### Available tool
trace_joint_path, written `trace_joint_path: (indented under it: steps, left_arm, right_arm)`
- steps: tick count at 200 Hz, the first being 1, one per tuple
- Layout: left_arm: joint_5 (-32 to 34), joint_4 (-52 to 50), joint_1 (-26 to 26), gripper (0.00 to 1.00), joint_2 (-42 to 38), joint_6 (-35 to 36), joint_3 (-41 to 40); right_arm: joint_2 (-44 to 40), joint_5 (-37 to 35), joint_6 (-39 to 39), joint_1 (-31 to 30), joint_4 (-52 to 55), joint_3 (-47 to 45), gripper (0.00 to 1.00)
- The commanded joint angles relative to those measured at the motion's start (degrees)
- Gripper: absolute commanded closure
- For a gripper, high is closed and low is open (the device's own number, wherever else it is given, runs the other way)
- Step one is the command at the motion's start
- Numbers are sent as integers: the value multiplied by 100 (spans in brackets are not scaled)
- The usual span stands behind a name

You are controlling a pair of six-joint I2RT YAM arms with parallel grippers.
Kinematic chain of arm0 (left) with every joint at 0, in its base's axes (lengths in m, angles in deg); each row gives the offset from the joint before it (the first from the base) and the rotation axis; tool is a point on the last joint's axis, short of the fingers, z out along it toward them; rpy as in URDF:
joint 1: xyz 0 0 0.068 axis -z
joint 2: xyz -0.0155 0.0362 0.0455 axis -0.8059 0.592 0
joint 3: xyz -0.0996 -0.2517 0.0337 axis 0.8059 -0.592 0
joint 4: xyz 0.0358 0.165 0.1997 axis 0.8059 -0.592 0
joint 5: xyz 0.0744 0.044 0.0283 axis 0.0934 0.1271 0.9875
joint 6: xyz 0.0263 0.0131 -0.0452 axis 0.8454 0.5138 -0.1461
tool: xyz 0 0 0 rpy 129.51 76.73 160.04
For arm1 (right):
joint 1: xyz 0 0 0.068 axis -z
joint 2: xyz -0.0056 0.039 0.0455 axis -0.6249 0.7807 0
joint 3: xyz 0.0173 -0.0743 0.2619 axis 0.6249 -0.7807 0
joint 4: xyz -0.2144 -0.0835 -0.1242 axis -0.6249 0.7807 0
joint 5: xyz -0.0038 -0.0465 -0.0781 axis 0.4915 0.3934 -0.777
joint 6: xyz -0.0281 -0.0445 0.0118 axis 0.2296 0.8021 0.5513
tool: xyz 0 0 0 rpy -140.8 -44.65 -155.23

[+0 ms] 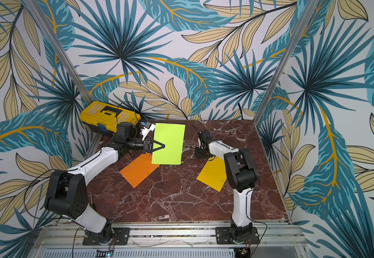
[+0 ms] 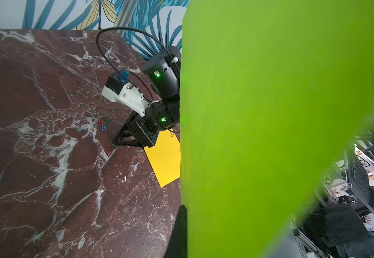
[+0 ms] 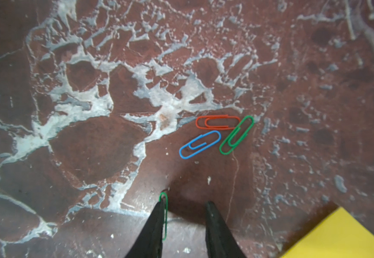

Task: Unclip the paperclips from the documents
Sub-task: Place the paper clip at the center of the board.

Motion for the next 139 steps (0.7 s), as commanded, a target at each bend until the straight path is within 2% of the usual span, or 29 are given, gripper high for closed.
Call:
trace_joint_path:
  steps: [1,29,70,139]
  left_arm:
    - [-1,100,-31,100,-54,72,-67]
    - [3,94,-31,100,-51,72,-76]
    - [6,95,-33,100,-36,72,-67]
    - [36,94,-31,100,-53,72,-76]
  right_arm:
    - [281,-98,143,-160,556,-45,67]
    - [-8,-140,86,-167,226,-324,67]
    - [-302,-555,-76,-163,46,-488,68]
    - [-514,-526,-153,-164,-283,-729,69]
